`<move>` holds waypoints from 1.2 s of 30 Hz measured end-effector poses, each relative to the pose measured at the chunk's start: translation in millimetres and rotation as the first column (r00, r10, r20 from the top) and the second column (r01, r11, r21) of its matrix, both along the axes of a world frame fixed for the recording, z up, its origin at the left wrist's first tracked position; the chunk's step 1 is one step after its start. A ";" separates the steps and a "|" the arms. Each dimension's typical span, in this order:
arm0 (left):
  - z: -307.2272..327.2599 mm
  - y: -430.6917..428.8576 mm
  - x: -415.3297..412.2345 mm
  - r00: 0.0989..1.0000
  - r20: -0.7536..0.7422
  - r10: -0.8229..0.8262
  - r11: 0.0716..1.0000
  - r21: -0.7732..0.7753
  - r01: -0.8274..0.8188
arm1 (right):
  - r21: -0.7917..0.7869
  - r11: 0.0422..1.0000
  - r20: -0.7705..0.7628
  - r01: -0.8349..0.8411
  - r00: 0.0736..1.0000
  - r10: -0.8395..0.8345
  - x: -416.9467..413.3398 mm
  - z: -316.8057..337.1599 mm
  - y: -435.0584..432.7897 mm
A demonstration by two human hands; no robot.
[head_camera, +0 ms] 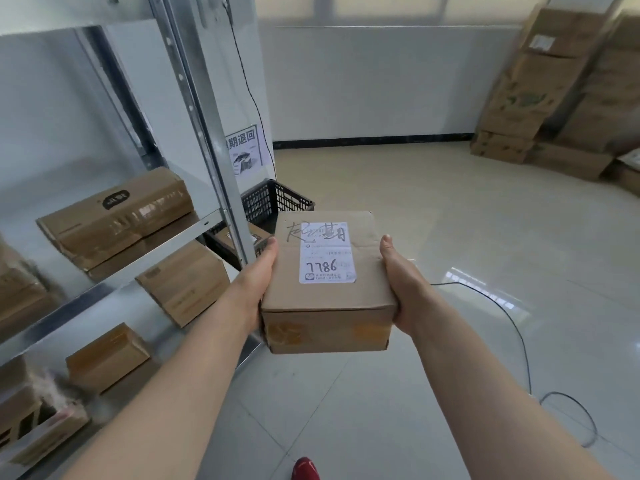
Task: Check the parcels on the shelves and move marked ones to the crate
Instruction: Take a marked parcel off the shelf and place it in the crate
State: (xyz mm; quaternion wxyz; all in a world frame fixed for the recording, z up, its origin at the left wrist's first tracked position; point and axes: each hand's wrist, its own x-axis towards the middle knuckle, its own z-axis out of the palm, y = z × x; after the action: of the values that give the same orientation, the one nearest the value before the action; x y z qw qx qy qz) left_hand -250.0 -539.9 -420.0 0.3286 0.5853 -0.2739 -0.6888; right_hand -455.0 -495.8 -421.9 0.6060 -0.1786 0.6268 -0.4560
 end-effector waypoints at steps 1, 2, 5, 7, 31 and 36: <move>-2.7 -12.2 -5.7 1.000 0.005 0.001 1.000 0.009 -0.001 | 0.008 1.000 0.003 0.002 1.000 -0.002 -4.9 -0.2 -11.4; -4.2 -23.7 -11.7 1.000 0.011 0.002 1.000 0.009 -0.002 | 0.012 1.000 0.006 0.006 1.000 -0.006 -10.5 -2.5 -22.9; -10.6 -59.8 -28.4 1.000 0.012 -0.002 1.000 0.022 0.002 | 0.019 1.000 0.009 0.012 1.000 -0.012 -27.1 -8.6 -57.3; -15.1 -81.5 -37.4 1.000 0.026 0.003 1.000 0.029 -0.003 | 0.040 0.999 0.012 0.015 1.000 -0.016 -37.5 -10.7 -78.7; -80.1 -352.2 -113.7 0.887 0.154 0.436 0.879 0.139 -0.456 | 0.189 0.811 -0.111 -0.554 0.808 0.578 -109.5 -40.2 -456.6; -105.9 -407.1 -92.8 0.844 0.230 0.485 0.836 0.164 -0.524 | 0.218 0.770 -0.113 -0.599 0.768 0.630 -87.2 -63.0 -524.6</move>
State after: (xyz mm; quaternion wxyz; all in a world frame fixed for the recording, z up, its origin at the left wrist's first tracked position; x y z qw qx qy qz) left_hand -342.8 -947.0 -525.9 0.4062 0.7289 -0.0597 -0.5478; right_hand -542.2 -1020.3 -484.9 0.6758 -0.3627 0.6216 -0.1590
